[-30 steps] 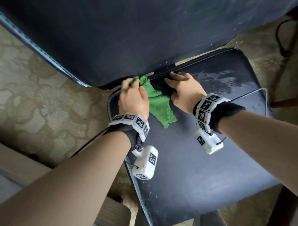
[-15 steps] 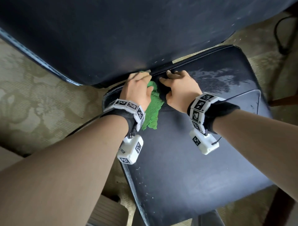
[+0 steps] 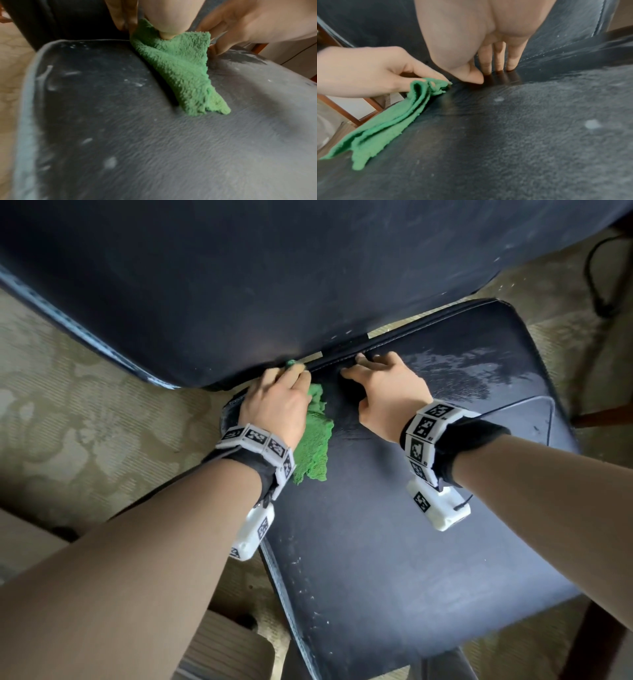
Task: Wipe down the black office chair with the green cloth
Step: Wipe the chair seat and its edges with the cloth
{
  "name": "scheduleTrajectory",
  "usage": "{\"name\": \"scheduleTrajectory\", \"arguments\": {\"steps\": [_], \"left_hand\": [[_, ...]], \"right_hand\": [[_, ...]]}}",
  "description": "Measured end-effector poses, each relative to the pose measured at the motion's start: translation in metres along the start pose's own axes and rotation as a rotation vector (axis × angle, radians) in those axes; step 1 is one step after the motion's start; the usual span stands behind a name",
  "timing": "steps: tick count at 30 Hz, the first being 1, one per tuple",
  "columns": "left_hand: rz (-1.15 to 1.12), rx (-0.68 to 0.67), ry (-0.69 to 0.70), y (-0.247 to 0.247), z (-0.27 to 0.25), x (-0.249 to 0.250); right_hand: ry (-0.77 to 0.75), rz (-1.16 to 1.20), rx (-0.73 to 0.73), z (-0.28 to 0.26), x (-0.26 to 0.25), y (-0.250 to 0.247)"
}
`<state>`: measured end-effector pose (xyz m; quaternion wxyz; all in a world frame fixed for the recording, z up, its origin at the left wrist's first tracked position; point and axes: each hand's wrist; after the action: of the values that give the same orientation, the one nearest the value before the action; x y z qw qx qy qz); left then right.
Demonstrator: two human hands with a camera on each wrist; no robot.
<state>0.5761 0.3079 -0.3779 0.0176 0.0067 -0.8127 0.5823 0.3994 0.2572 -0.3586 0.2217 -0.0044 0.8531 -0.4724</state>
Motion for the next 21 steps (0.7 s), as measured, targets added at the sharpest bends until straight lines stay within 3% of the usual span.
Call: {"name": "scheduleTrajectory", "arguments": {"steps": [2,5,9,11,15,21], "left_hand": [[-0.034,-0.037,-0.05,0.001,-0.005,-0.009],[-0.094,0.033,-0.029,0.0,-0.005,-0.014],[-0.151,0.173,0.186,0.001,0.01,0.003],[-0.175,0.18,0.235,0.002,0.015,0.014],[-0.124,0.106,0.167,0.005,-0.001,-0.001],[-0.122,0.169,0.105,0.02,-0.028,-0.044]], "right_hand": [[-0.002,0.01,-0.006,0.0,0.0,0.001],[0.012,0.042,0.011,0.001,-0.002,0.007],[-0.001,0.016,0.016,-0.002,-0.01,0.01],[0.003,-0.007,0.004,-0.005,-0.011,0.005],[0.02,-0.026,-0.042,-0.009,-0.013,-0.005],[0.041,-0.007,-0.055,-0.01,-0.021,-0.004]]}}
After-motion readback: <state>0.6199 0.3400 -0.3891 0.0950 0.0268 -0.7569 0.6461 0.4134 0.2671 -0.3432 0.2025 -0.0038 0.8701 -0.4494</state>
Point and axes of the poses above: each hand's wrist, its own z-axis towards the middle knuckle, its own y-axis out of the palm, x = y × z, and after that the axes turned 6 degrees about z, right-handed
